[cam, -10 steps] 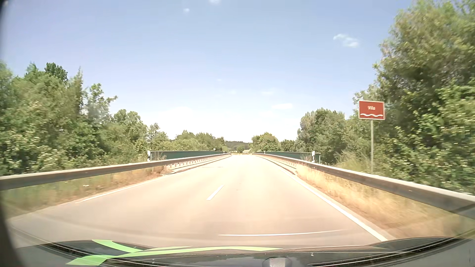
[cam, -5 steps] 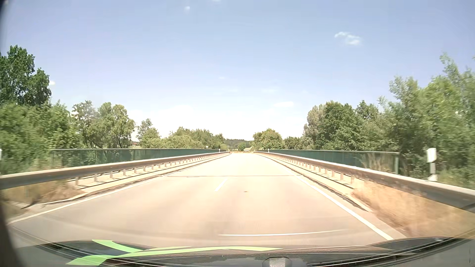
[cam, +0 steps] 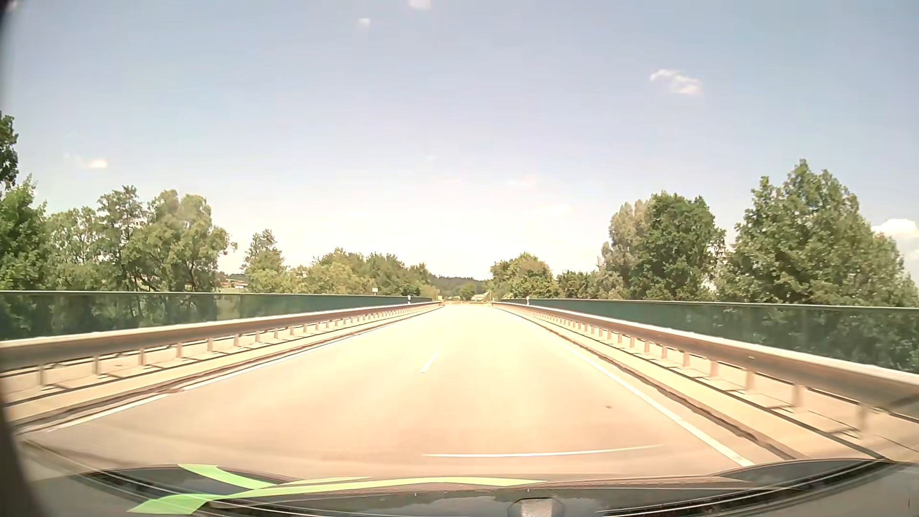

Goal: Follow the waypoints while adhering to traffic rules and regulations

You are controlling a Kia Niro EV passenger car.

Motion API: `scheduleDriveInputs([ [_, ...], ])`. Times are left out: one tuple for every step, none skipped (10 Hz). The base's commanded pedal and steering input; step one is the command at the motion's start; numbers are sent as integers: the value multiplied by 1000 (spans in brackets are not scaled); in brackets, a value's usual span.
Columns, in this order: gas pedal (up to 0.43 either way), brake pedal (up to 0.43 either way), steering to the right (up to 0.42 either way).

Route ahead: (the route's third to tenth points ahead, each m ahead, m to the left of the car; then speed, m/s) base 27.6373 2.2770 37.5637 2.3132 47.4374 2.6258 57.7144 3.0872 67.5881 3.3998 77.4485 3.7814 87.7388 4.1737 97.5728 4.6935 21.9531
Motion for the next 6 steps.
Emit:
scheduleDriveInputs([
  [248, 0, -2],
  [228, 0, -3],
  [189, 0, -3],
  [189, 0, -3],
  [189, 0, -3],
  [189, 0, -4],
])
